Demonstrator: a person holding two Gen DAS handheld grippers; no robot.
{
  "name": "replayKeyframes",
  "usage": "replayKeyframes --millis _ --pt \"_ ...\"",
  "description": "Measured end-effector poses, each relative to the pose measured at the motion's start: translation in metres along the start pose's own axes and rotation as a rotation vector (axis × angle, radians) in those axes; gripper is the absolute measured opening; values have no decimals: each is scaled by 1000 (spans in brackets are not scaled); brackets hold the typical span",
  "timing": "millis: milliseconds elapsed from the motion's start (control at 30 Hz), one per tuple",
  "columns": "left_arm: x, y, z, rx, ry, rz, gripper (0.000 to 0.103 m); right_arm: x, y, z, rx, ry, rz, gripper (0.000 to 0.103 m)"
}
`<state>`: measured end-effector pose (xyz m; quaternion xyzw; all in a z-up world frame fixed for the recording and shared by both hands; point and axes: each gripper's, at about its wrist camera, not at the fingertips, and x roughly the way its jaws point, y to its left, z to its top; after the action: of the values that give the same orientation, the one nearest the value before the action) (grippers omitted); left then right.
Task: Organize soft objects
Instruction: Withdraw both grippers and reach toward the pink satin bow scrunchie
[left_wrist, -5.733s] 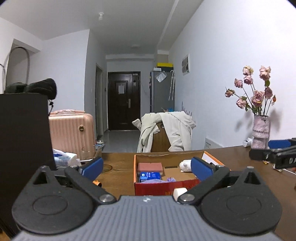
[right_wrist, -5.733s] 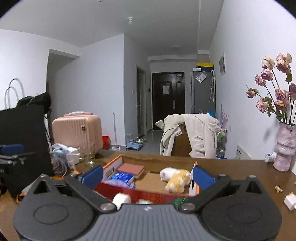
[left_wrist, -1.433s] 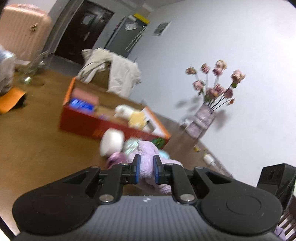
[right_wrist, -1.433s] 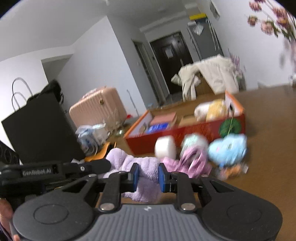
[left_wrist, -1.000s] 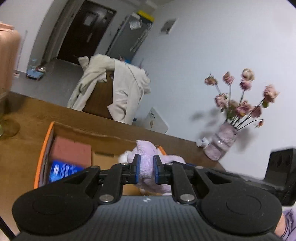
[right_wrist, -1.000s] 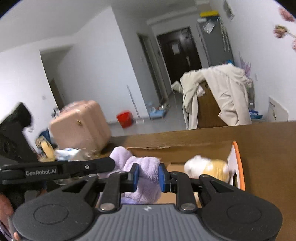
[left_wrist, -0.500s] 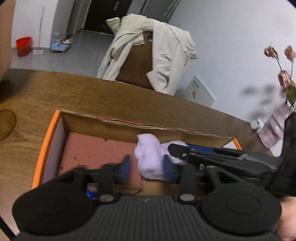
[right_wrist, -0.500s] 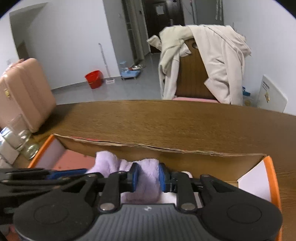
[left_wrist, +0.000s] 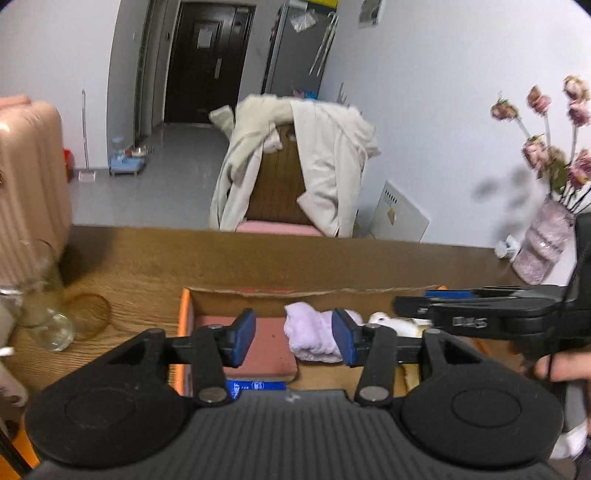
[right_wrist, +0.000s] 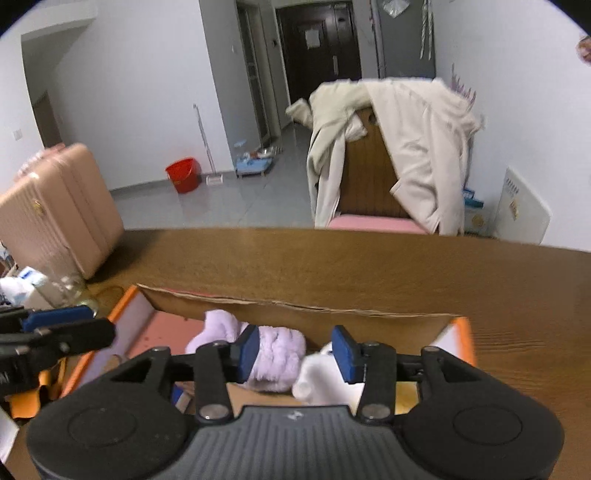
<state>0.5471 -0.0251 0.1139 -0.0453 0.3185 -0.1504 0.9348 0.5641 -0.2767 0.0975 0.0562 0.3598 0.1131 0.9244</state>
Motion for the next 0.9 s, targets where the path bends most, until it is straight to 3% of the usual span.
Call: replayKeyframes --millis 167,233,367,600,733,900 --pt "-65 -8 -9 56 -69 70 52 -85 -10 -9 -62 -72 -48 67" --pt "-91 -9 -15 59 -96 85 59 -119 -10 -17 -108 -112 -77 77" --pt "-143 -21 -37 98 -173 121 70 -182 -8 -45 -156 -215 -133 88" --pt "-221 -42 -107 109 -318 89 85 -254 2 -127 -173 -345 -96 89" --pt "-245 -54 -156 112 -355 90 89 -278 11 -178 -165 -392 -67 91" --pt "-269 -69 -217 104 -365 68 97 -300 23 -242 -100 -445 -14 101"
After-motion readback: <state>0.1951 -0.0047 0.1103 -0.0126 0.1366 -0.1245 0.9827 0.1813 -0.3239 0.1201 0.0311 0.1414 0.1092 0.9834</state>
